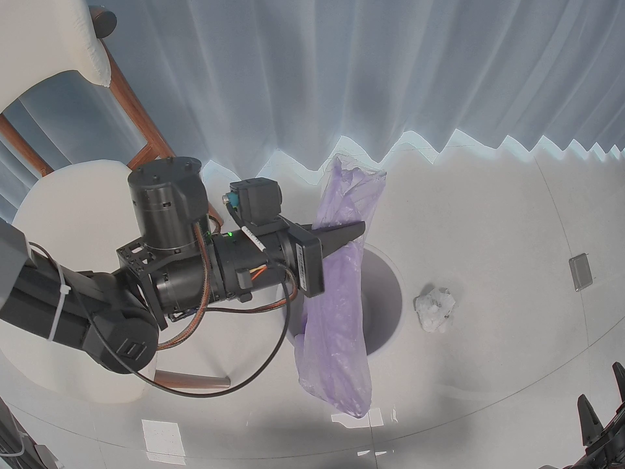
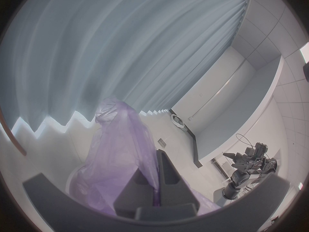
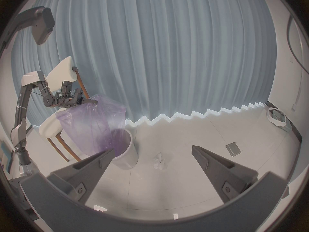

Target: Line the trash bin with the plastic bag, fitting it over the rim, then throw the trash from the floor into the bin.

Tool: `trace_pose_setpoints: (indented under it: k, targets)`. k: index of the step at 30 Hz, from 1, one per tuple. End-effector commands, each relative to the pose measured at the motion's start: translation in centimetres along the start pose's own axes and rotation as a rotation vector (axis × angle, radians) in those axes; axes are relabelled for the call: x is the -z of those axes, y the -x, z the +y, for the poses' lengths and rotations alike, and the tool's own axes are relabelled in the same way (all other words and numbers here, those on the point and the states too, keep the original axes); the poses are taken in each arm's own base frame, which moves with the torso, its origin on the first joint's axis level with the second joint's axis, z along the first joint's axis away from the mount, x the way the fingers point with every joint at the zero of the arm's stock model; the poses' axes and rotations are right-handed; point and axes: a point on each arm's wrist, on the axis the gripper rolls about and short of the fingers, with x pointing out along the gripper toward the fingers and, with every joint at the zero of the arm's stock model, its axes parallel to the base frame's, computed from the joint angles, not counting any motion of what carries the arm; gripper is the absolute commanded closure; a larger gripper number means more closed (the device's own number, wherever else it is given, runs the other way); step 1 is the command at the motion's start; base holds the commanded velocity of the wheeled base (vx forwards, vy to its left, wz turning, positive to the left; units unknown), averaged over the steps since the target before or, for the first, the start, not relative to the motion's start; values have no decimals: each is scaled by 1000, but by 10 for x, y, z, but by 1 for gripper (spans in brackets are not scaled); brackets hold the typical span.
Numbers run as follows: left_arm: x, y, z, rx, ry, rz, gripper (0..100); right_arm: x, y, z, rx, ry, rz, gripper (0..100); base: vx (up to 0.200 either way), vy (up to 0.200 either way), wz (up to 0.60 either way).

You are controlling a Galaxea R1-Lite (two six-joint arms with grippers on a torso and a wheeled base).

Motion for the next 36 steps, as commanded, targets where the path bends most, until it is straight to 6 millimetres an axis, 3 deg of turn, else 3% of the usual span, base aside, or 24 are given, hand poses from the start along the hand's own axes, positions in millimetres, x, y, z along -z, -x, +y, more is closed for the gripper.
trace_pose_setpoints:
  k: [1, 13, 25, 28, 31, 36]
  targets:
    - [17, -9, 11, -14, 12, 23, 100, 5, 0, 0, -2, 0, 2, 0, 0, 0, 0]
    - [37, -19, 20, -18, 11, 69, 100, 5, 0, 0, 1, 2, 2, 0, 0, 0, 0]
    - [59, -54, 40, -19, 21, 95, 100, 5, 0, 0, -2, 3, 2, 0, 0, 0, 0]
    - [58, -53, 37, -16, 12, 100, 100, 5, 0, 0, -4, 5, 2, 0, 0, 0, 0]
    - [45, -31, 25, -14, -82, 110, 100, 5, 0, 0, -5, 12, 2, 0, 0, 0, 0]
    - [34, 8, 12, -38, -207, 298, 100, 5, 0, 0, -5, 23, 2, 0, 0, 0, 0]
